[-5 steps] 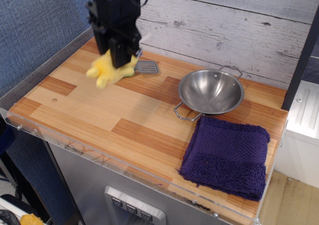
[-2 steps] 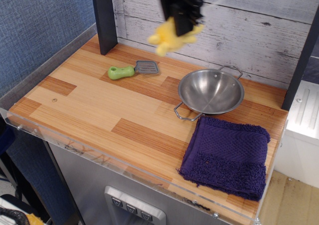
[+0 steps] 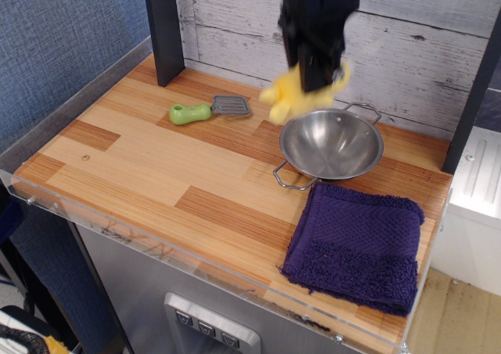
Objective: Put the stuffed animal in the bowl.
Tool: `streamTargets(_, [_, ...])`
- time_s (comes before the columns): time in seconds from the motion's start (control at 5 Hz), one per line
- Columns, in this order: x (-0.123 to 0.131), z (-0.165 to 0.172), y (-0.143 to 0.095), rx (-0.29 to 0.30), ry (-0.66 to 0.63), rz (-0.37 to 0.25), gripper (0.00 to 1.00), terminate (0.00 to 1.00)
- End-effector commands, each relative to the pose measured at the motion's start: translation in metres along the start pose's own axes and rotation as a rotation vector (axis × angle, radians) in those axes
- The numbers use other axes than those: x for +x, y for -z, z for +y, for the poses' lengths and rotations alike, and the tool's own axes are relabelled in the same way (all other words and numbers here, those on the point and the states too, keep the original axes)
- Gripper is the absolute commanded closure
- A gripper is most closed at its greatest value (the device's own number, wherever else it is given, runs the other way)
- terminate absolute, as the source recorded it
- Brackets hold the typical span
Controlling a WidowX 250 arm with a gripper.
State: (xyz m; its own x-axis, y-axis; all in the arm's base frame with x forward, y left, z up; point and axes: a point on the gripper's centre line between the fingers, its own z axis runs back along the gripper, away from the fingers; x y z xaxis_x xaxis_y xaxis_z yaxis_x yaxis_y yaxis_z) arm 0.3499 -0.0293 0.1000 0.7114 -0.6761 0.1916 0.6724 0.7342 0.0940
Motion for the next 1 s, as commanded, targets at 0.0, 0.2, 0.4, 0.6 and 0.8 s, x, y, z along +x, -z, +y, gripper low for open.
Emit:
streamTargets(0.0, [-0.01, -0.008, 0.015, 0.008, 0.05, 0.004, 1.0, 0.0])
streamTargets(0.2, [-0.005, -0.007, 0.022, 0.023, 0.086, 0.015, 1.0, 0.0])
streamTargets(0.4, [-0.001, -0.01, 0.033, 0.014, 0.099, 0.019, 1.0, 0.0])
streamTargets(0.6, [0.001, -0.011, 0.042, 0.0, 0.112, 0.027, 1.0, 0.0])
streamTargets(0.8, [0.001, -0.01, 0.047, 0.003, 0.11, 0.062, 1.0, 0.0])
